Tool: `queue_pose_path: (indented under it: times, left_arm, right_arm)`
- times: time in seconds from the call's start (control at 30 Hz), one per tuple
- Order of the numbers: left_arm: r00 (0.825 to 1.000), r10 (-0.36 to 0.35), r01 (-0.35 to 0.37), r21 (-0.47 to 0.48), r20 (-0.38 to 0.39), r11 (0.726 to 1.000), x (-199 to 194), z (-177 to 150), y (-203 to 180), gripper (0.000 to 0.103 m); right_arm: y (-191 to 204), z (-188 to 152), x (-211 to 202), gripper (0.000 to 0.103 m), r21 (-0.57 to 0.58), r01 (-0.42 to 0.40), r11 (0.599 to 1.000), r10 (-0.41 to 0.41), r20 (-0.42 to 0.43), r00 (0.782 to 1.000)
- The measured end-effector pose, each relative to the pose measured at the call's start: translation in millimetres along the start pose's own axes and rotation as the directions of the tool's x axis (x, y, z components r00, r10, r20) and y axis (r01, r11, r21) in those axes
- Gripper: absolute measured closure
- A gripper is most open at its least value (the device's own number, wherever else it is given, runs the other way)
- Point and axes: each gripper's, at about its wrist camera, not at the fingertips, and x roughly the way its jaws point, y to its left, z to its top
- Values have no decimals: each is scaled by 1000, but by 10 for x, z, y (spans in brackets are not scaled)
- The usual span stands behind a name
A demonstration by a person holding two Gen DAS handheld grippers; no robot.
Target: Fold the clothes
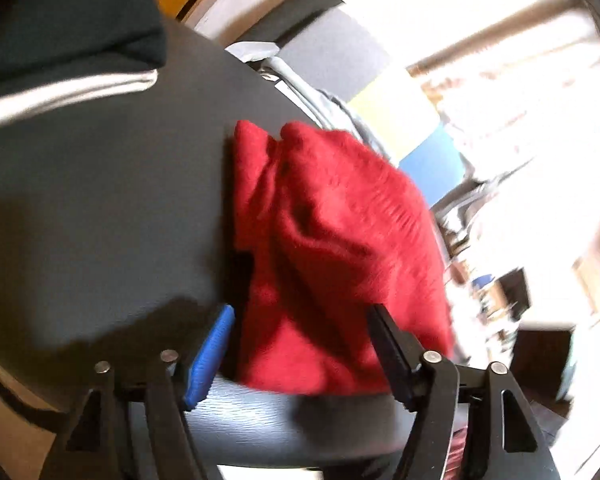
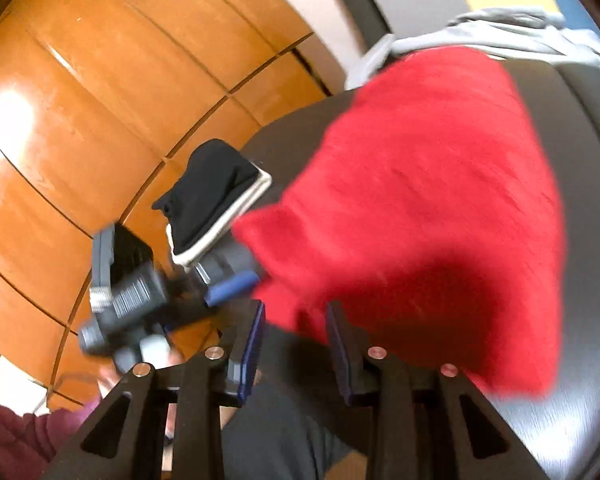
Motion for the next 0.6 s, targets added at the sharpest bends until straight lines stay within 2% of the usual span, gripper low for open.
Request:
queue_pose_path:
  times: [0.03,0.1,0.13,0.17,0.27,0.3,0.33,0.4,0.47,0.5,0.53,0.6]
  left_arm:
    - [1000,-22,22,-19,-2,1000,-3,40,-41,28]
    - [999,-36,36,-13,-2,999,-20,98,-147,25]
    - [1000,-30,30,2,-2,1000,-8,131,-228,23]
    - [1000,-18,18,19,-13,1000,24,161,-297,19]
    - [995,52,-46,74,-82,996,240,230,-447,19]
    - [991,86,-78,83,-100,994,311,246,-470,24]
    - [988,106,-95,95,-114,991,369,259,-502,33]
    - [980,138,-122,121,-141,985,479,282,-572,98]
    - [971,171,-147,148,-166,978,589,306,-642,97]
    - [978,144,-121,148,-150,981,526,320,-701,97]
    - [990,99,-82,161,-105,984,372,341,-806,97]
    - [999,31,-28,210,-11,977,41,354,-998,97]
  right_arm:
    - [-19,-68,-34,79,-8,37,999,-37,-6,999]
    - [-87,-170,-33,81,-18,129,991,-129,-22,991]
    - [-139,-203,-40,81,-1,149,989,-149,-22,989]
    - [-206,-218,-67,81,40,137,990,-136,-9,991]
    - [-359,-234,-111,81,138,95,986,-101,35,994]
    - [-372,-223,-93,81,143,96,985,-104,46,994]
    - [-385,-211,-76,81,149,97,984,-106,56,993]
    - [-397,-181,-43,81,149,134,980,-145,69,987]
    - [-405,-153,-31,81,159,197,968,-210,74,975]
    - [-410,-146,-33,81,168,218,961,-233,78,969]
    - [-417,-145,-40,81,180,222,958,-240,85,967]
    - [-448,-151,-66,81,206,226,952,-250,94,964]
